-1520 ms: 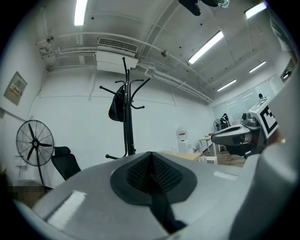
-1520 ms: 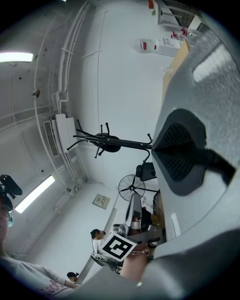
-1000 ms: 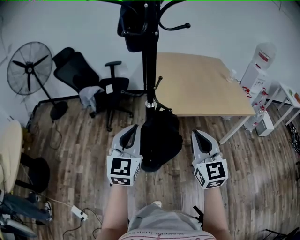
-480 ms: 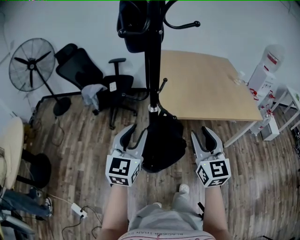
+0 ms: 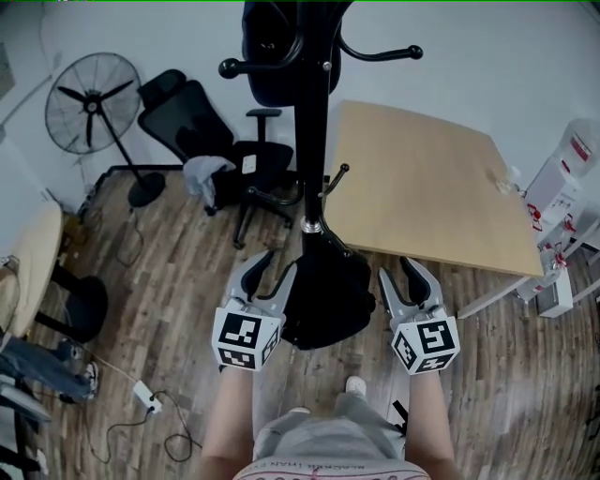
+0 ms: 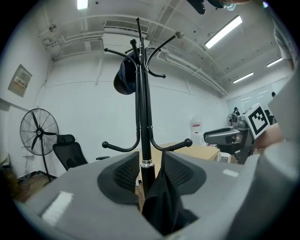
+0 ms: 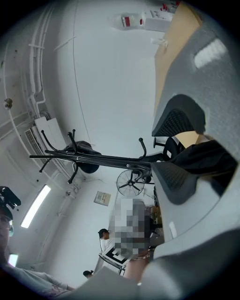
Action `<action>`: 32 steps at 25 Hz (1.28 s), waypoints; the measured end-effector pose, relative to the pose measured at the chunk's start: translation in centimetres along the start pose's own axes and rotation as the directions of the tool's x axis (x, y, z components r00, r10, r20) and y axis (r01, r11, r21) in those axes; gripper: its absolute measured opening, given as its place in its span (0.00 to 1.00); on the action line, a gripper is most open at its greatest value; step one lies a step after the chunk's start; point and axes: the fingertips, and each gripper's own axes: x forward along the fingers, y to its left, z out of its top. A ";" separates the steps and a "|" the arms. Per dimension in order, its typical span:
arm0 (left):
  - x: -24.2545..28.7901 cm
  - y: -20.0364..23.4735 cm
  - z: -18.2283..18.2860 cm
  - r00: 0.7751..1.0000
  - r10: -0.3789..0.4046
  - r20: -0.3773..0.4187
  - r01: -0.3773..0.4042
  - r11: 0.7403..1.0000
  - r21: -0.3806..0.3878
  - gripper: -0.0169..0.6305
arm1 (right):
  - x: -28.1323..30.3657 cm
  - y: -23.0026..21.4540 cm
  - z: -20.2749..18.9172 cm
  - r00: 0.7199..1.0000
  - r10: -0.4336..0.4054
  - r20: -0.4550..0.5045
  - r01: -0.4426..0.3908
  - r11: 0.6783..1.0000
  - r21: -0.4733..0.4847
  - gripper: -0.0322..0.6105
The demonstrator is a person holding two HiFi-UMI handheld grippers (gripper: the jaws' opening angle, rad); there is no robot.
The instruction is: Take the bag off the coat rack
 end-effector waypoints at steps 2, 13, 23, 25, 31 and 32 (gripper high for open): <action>0.4 0.2 -0.6 0.999 0.034 -0.013 -0.034 0.999 -0.017 0.31 | 1.0 -0.6 -0.6 0.999 0.041 -0.010 -0.041 0.999 0.004 0.31; 2.1 0.0 -3.5 0.978 0.184 -0.097 -0.190 0.980 -0.060 0.31 | 5.4 -2.1 -3.4 0.960 0.270 -0.072 -0.270 0.963 0.009 0.31; 2.3 -1.5 -8.2 0.943 0.251 -0.219 -0.277 0.956 -0.096 0.33 | 5.8 -1.5 -8.8 0.883 0.427 -0.195 -0.430 0.902 0.033 0.29; 2.1 -1.6 -9.1 0.938 0.253 -0.238 -0.283 0.953 -0.104 0.34 | 5.7 -1.1 -10.2 0.871 0.438 -0.223 -0.440 0.897 0.042 0.27; 2.2 -1.7 -11.6 0.940 0.197 -0.279 -0.242 0.961 -0.135 0.36 | 5.8 0.2 -13.2 0.853 0.445 -0.273 -0.446 0.893 0.064 0.27; 2.2 -1.7 -12.0 0.940 0.188 -0.284 -0.235 0.962 -0.141 0.36 | 5.9 0.4 -13.5 0.851 0.445 -0.279 -0.445 0.893 0.064 0.27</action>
